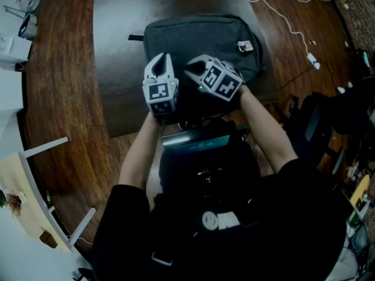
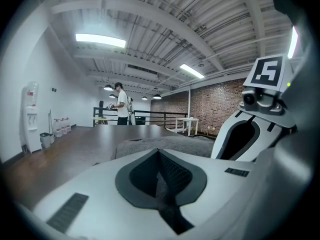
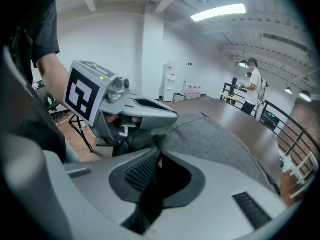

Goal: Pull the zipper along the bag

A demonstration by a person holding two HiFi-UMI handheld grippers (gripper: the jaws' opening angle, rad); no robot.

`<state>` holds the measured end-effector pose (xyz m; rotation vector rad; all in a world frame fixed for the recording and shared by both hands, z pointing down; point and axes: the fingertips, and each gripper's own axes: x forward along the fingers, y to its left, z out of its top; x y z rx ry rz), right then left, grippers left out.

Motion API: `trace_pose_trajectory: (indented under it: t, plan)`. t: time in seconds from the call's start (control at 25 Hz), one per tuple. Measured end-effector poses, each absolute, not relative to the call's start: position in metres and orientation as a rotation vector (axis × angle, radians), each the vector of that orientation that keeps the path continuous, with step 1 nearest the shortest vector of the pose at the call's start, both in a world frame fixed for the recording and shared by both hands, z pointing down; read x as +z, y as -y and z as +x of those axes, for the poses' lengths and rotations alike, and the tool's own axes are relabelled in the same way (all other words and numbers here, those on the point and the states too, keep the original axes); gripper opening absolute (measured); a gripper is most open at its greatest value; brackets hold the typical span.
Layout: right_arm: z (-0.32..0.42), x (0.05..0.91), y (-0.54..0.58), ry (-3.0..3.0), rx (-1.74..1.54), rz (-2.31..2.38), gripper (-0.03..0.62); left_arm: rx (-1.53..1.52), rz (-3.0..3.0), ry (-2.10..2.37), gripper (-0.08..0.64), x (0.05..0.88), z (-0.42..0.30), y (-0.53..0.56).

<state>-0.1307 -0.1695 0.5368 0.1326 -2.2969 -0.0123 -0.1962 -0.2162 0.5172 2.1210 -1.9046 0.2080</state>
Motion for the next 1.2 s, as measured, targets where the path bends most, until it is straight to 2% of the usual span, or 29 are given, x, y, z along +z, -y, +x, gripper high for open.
trace_pose_trajectory:
  t: [0.16,0.28,0.56,1.2]
  plan:
    - [-0.133,0.532,0.160,2.315,-0.045,0.089,0.015,0.199,2.125,1.899,0.002,0.516,-0.194,0.216]
    - [-0.127,0.524,0.161,2.387,0.000,0.157,0.014,0.190,2.130,1.888,0.002,0.516,-0.192,0.215]
    - [-0.115,0.518,0.171,2.508,0.333,0.333,0.014,0.213,2.148,1.863,0.002,0.517,-0.189,0.216]
    - [-0.085,0.515,0.178,2.567,0.492,0.397,0.014,0.238,2.176,1.824,0.002,0.515,-0.185,0.216]
